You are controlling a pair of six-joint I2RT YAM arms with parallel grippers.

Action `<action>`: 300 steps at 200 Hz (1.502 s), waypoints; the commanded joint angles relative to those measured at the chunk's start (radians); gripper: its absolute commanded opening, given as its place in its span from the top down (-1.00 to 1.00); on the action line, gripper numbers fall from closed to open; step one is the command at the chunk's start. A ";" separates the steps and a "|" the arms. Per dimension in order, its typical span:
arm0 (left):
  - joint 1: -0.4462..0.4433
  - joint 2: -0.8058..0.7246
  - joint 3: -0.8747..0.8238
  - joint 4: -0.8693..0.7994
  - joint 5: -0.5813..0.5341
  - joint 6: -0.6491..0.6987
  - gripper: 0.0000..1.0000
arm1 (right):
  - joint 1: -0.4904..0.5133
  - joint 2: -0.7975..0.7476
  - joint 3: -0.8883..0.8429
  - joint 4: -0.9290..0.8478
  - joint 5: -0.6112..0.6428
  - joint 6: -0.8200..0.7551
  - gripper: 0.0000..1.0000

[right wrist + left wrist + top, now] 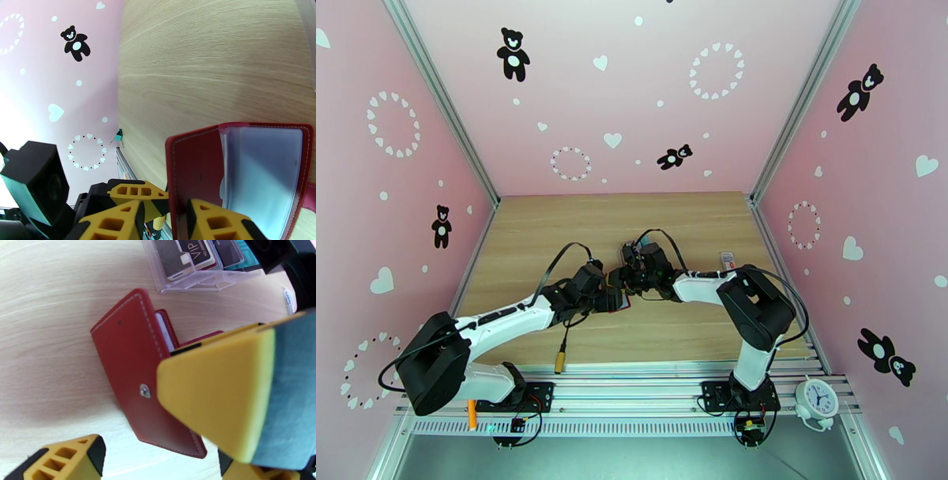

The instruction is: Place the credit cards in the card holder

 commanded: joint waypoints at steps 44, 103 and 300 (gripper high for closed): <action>-0.009 0.023 0.050 -0.097 -0.105 0.036 -0.53 | 0.012 0.039 0.020 0.053 -0.034 0.029 0.32; -0.008 -0.004 0.044 -0.121 -0.140 0.047 -0.40 | 0.011 0.041 0.014 0.026 -0.025 0.009 0.32; -0.009 0.057 0.143 -0.123 -0.174 0.136 0.02 | 0.008 0.069 0.045 0.036 -0.033 0.018 0.32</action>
